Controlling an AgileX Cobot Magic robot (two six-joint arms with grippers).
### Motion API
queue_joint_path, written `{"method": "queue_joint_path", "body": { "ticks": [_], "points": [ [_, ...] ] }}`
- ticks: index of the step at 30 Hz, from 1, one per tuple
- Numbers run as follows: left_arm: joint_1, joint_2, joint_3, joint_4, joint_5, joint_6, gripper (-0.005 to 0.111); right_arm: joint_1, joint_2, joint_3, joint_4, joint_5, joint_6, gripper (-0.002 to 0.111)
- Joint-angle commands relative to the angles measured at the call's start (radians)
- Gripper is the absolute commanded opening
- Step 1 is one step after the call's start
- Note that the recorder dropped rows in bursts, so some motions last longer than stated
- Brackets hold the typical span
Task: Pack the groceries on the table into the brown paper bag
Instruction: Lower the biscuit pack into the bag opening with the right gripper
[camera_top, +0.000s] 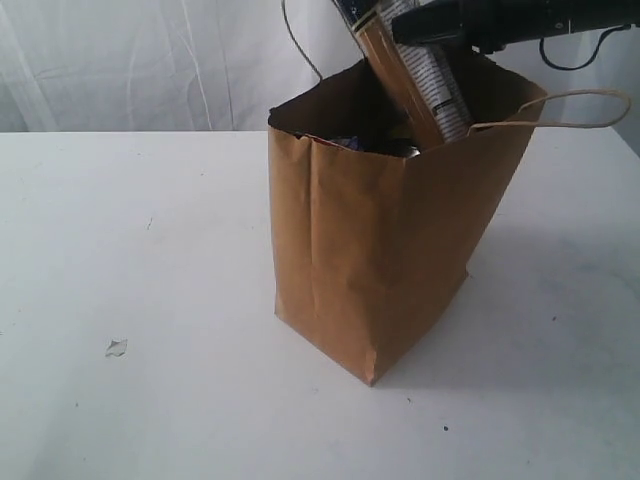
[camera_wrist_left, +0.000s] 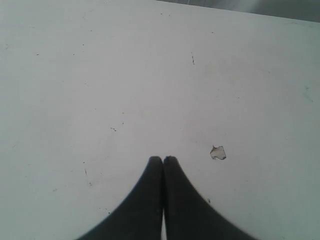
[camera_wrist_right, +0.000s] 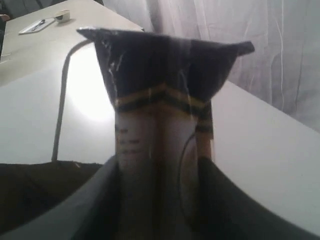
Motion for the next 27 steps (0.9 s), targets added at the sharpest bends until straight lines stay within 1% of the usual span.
{"method": "queue_joint_path", "body": {
  "ticks": [1,8,11,15,22,27],
  "points": [
    [-0.004,-0.004,0.007,0.004,-0.003,-0.003,0.0,0.003,-0.003,0.003,-0.061,0.009,0.043,0.05],
    [-0.004,-0.004,0.007,0.004,-0.003,-0.003,0.0,0.003,-0.003,0.003,-0.077,0.009,0.051,0.05],
    [-0.004,-0.004,0.007,0.004,-0.003,-0.003,0.0,0.003,-0.003,0.003,-0.049,0.009,0.051,0.05],
    [-0.004,-0.004,0.007,0.004,-0.003,-0.003,0.0,0.003,-0.008,-0.002,0.035,0.009,0.048,0.05],
    [-0.004,-0.004,0.007,0.004,-0.003,-0.003,0.0,0.003,-0.032,-0.002,0.041,0.007,0.048,0.05],
    [-0.004,-0.004,0.007,0.004,-0.003,-0.003,0.0,0.003,-0.052,-0.002,0.041,-0.047,0.048,0.05]
  ]
}}
